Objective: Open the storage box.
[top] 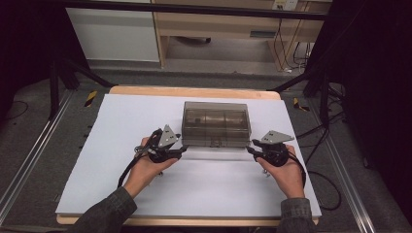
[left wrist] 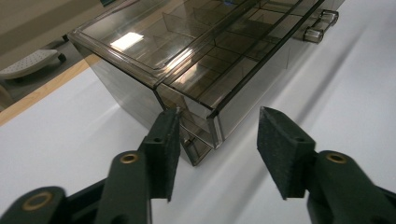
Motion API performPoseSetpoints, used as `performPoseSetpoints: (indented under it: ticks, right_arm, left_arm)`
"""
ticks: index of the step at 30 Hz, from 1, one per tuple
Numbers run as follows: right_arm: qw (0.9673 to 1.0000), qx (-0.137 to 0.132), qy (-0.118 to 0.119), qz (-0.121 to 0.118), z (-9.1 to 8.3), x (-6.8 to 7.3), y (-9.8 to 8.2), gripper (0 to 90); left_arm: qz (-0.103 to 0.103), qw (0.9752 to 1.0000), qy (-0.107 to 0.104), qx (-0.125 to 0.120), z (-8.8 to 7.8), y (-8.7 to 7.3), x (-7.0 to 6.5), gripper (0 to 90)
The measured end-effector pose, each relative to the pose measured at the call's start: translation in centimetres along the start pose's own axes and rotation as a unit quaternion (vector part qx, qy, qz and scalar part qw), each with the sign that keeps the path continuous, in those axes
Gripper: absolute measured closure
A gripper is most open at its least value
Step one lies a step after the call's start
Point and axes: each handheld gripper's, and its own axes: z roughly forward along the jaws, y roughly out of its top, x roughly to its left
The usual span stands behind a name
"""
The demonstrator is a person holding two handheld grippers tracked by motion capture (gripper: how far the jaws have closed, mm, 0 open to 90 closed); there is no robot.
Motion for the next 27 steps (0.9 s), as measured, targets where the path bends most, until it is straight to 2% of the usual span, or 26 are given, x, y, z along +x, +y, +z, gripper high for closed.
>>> performPoseSetpoints:
  ticks: [4, 7, 10, 13, 14, 15, 17, 27]
  right_arm:
    - [1.0000, 0.005, 0.007, -0.003, 0.4, 0.3, 0.0, 68.0]
    - [1.0000, 0.008, 0.002, -0.004, 0.5, 0.4, 0.0, 71.3]
    - [1.0000, 0.005, -0.001, -0.002, 0.4, 0.4, -0.1, 75.3]
    - [1.0000, 0.004, -0.003, -0.002, 0.4, 0.4, -0.1, 77.1]
    - [1.0000, 0.002, -0.003, -0.001, 0.4, 0.4, -0.2, 78.1]
    - [1.0000, 0.002, -0.003, -0.001, 0.4, 0.4, -0.2, 78.1]
    - [1.0000, 0.002, -0.003, 0.000, 0.4, 0.4, -0.2, 78.6]
    - [0.9999, 0.009, -0.005, 0.003, -0.3, 0.9, -0.3, 78.4]
  left_arm:
    - [-0.001, 1.0000, 0.004, 0.002, 0.1, -0.2, 0.0, 54.6]
    - [-0.014, 0.9999, -0.002, -0.002, 0.3, -0.4, 0.2, 58.4]
    - [-0.015, 0.9999, -0.005, -0.005, 0.4, -0.4, 0.3, 66.2]
    - [-0.018, 0.9998, -0.002, -0.006, 0.3, -0.4, 0.3, 68.8]
    - [-0.022, 0.9997, 0.002, -0.011, 0.1, -0.4, 0.4, 74.7]
    - [-0.022, 0.9997, 0.002, -0.011, 0.1, -0.4, 0.4, 76.6]
    - [-0.035, 0.9993, -0.002, -0.013, -0.1, -0.4, 0.5, 77.8]
    - [-0.025, 0.9996, -0.012, -0.003, -1.0, -0.4, -0.3, 80.5]
